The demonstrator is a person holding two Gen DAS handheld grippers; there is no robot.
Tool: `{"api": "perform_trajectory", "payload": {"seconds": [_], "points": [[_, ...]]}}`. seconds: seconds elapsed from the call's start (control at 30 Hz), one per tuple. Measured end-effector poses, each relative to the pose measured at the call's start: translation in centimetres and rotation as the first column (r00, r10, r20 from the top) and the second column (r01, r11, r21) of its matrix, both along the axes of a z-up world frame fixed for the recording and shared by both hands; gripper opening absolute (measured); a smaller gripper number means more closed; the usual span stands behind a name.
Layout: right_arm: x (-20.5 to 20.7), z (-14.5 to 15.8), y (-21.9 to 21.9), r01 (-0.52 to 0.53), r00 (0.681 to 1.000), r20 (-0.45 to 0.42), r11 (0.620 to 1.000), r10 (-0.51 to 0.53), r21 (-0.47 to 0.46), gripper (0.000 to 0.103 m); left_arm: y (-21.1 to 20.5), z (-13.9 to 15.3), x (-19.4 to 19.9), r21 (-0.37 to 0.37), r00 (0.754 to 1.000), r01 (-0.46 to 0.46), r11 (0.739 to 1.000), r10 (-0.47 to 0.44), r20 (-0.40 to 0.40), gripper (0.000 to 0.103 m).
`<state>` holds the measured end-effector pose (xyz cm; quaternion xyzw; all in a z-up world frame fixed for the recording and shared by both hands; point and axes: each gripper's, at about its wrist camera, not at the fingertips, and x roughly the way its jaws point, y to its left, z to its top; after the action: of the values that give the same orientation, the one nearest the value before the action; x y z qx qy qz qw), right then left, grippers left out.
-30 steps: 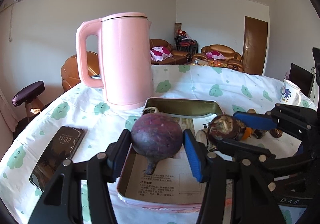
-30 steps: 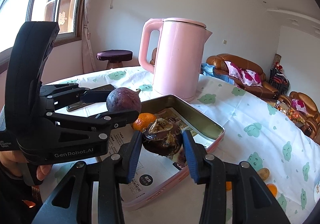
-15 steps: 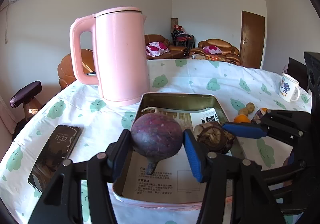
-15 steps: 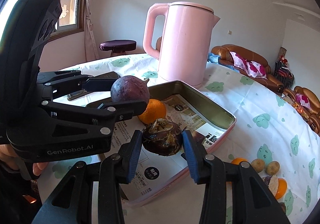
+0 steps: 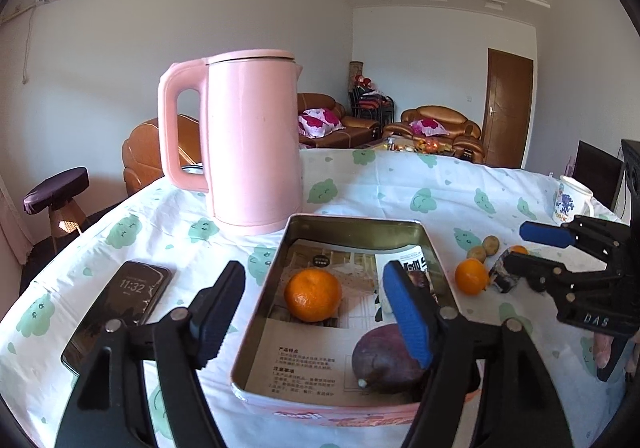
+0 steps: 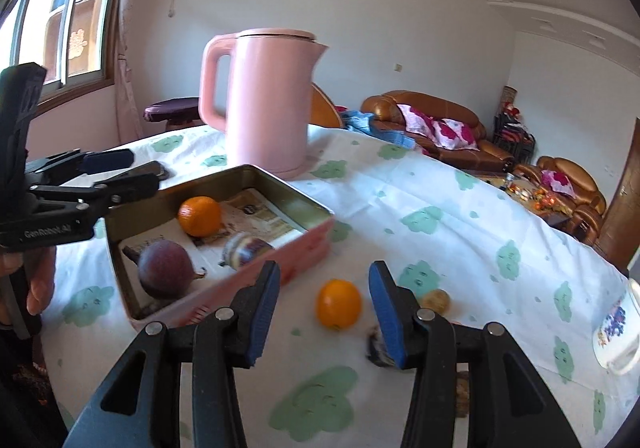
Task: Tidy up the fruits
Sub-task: 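Grasp an orange with the right tool while the left tool grasps the small lidded jar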
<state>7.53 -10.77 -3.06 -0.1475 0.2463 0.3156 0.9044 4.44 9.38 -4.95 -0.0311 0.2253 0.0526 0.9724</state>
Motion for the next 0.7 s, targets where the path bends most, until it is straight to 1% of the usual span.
{"api": "perform_trajectory", "payload": {"seconds": [0.1,0.2,0.33,0.47,0.63,0.7], "points": [[1.1,-0.3,-2.3,0.064,0.998,-0.02,0.998,-0.064,0.004,0.048,-0.6,-0.1,0.1,-0.004,1.0,0.012,1.0,-0.012,-0.002,0.074],[1.4,-0.4,-2.8,0.074,0.997,-0.031,0.997,-0.074,0.01,0.048,-1.1,-0.3,0.3,-0.006,1.0,0.018,1.0,-0.019,-0.008,0.074],[1.4,-0.8,-1.1,0.031,0.999,-0.033,0.999,-0.032,-0.021,0.048,-1.6,-0.3,0.5,-0.003,1.0,0.02,1.0,-0.02,-0.018,0.074],[2.1,-1.6,1.5,0.002,0.998,-0.064,0.997,-0.008,-0.083,0.048,-2.0,-0.1,0.6,0.006,1.0,0.022,1.0,-0.022,-0.016,0.074],[3.3,-3.1,3.9,-0.012,0.994,-0.112,0.986,-0.007,-0.165,0.048,-2.3,0.2,0.6,0.014,0.999,0.031,0.999,-0.031,-0.011,0.076],[4.0,-3.8,4.4,-0.004,0.989,-0.143,0.981,-0.025,-0.195,0.048,-2.5,0.3,0.6,0.015,0.999,0.033,0.999,-0.033,-0.009,0.076]]}}
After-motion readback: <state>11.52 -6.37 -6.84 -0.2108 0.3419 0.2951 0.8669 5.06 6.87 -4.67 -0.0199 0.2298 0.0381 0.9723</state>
